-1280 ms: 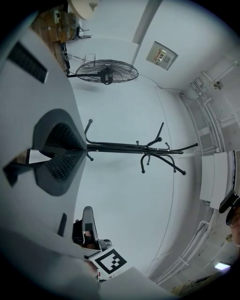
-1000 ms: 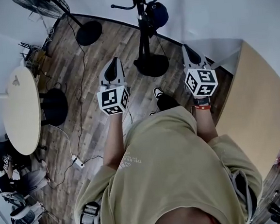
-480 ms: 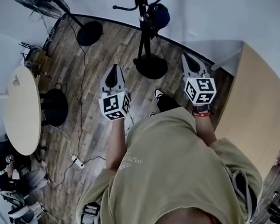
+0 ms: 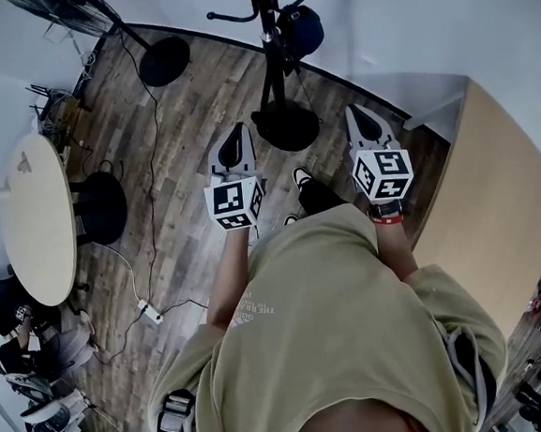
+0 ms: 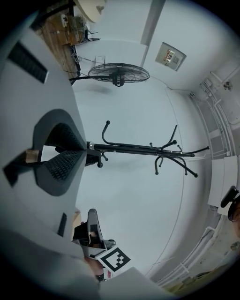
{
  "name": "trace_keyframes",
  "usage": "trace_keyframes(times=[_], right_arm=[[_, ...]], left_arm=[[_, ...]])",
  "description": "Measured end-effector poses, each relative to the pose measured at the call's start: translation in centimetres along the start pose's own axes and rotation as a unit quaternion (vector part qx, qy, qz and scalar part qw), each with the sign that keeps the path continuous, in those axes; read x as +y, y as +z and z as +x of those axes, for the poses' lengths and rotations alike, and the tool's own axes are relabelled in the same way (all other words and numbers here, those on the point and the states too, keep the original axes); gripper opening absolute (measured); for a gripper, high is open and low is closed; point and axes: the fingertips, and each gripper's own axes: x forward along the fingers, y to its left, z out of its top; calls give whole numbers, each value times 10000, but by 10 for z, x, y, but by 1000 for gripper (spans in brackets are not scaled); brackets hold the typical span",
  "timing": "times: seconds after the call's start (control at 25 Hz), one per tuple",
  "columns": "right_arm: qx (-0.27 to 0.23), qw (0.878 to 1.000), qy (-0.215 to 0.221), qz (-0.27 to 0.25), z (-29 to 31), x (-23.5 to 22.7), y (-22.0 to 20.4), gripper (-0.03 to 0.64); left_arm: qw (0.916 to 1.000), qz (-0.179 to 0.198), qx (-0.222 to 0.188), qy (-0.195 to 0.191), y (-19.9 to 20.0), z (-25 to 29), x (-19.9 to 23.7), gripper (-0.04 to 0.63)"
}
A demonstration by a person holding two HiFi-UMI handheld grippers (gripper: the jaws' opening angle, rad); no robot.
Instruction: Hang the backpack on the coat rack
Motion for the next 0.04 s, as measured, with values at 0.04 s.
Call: trace_keyframes(times=[0.04], right_arm=[[27, 10000, 14, -13, 7, -3, -1, 15]], left_arm=[[10000, 17, 36, -34, -3, 8, -1, 25]])
